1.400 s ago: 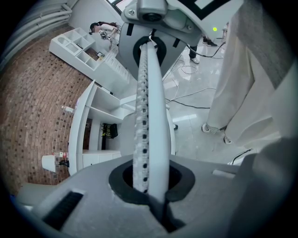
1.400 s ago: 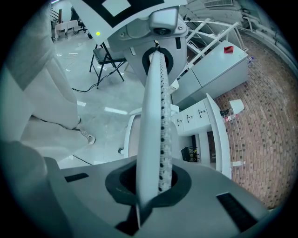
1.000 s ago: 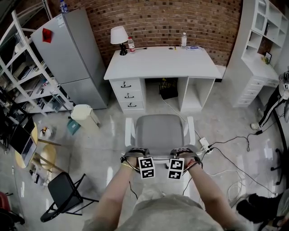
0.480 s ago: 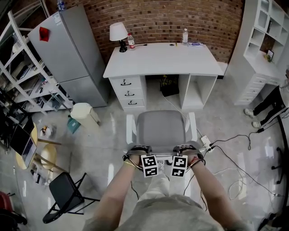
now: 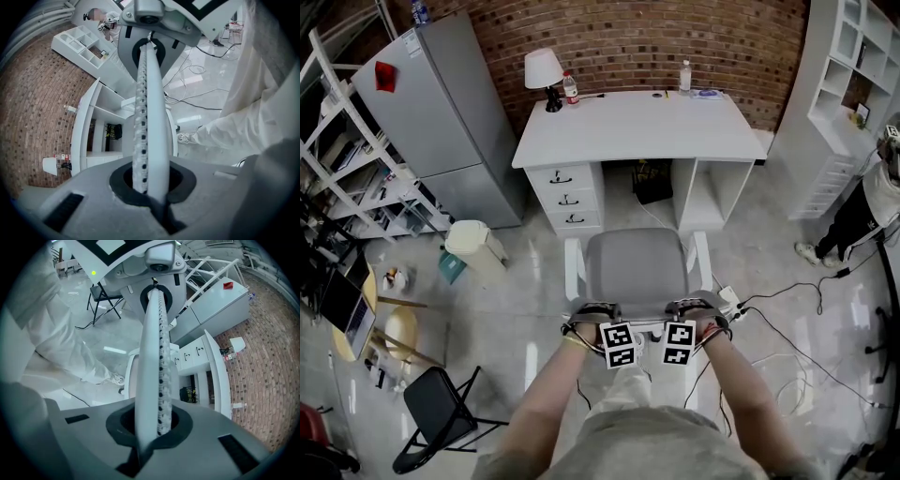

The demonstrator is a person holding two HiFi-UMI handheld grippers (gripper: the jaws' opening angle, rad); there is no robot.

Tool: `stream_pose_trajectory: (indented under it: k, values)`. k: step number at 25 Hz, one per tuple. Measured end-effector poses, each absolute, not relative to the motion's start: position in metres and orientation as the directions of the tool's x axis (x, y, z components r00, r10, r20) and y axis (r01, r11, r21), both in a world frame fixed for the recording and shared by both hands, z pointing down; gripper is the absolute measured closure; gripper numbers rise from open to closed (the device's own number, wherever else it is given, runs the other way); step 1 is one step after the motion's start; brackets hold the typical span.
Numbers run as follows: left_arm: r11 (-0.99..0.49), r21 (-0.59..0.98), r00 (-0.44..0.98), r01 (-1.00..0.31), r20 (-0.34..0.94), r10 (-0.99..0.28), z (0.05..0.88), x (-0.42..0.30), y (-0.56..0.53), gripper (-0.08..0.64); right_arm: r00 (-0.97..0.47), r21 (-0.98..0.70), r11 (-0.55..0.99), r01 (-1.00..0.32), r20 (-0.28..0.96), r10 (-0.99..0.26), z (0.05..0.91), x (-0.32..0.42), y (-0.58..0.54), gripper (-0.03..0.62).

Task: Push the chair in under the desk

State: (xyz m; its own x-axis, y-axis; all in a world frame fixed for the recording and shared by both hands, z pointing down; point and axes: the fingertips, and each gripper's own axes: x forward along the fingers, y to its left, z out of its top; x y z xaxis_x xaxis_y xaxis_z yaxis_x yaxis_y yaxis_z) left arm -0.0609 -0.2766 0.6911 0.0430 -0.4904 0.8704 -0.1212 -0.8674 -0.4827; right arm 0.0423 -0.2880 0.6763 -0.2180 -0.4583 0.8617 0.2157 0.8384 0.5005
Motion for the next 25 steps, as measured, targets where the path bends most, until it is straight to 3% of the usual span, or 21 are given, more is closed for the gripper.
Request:
stream_pose_trajectory:
  k: [25]
  values:
    - [-0.874,-0.472,0.043,-0.119,0.876,-0.48,0.691,-0.066,-0.33,0.546,-0.213,0.506,0.836,0.211,0.859,-0.466,0.676,0.038,-0.342,0.581]
